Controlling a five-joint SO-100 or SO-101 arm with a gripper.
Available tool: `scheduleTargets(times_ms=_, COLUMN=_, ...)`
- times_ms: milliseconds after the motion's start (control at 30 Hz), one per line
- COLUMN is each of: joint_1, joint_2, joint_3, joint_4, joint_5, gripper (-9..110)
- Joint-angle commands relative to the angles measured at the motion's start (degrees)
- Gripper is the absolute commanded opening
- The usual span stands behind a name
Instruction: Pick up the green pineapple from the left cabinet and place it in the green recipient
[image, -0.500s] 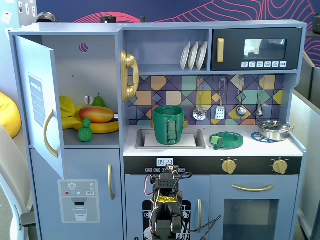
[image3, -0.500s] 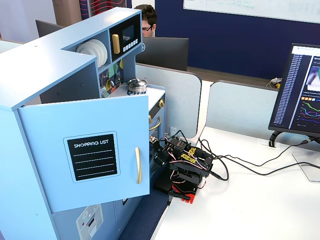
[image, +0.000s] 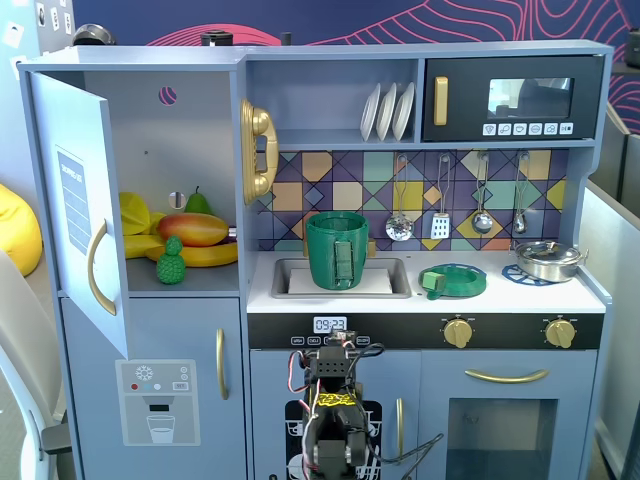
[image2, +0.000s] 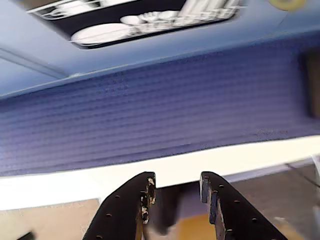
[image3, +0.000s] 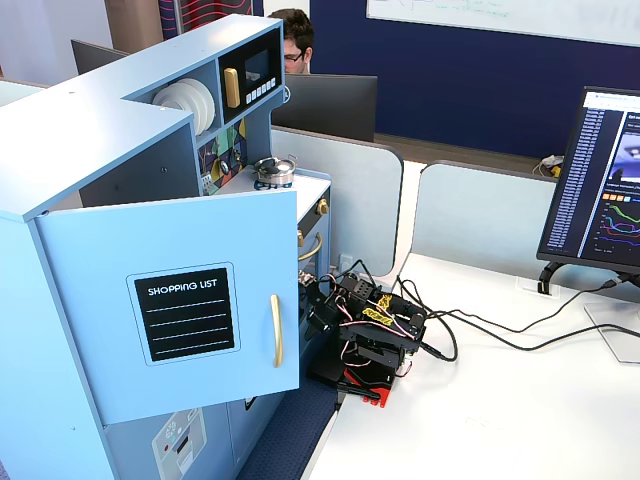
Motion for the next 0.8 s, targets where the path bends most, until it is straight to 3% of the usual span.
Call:
scheduleTargets(times_ms=0, joint_1=-13.4, joint_2=-2.5, joint_3=-0.8, joint_4=-8.9, joint_5=4.9, gripper=0)
scheduleTargets(times_ms=67, joint_1=-20.8, joint_2=-5.0, joint_3=-4.3, joint_4=-19.8, joint_5=7.0, gripper=0)
scheduleTargets(times_ms=267, joint_1=-38.9, joint_2=-8.4, joint_3=-11.1, joint_4=-50.7, joint_5=-5.0, gripper=0)
scheduleTargets(times_ms=400, joint_1=-48.2, joint_2=-14.4, joint_3=-18.4, joint_4=-60.9, joint_5=-11.6, gripper=0)
scheduleTargets(times_ms=500, joint_1=-49.7, joint_2=-20.9, joint_3=-24.2, joint_4=-62.5, joint_5=-13.1, gripper=1)
scheduleTargets(times_ms=767, joint_1=-42.4, joint_2=-41.5, joint_3=-39.5, joint_4=-72.0, joint_5=-4.3, gripper=30)
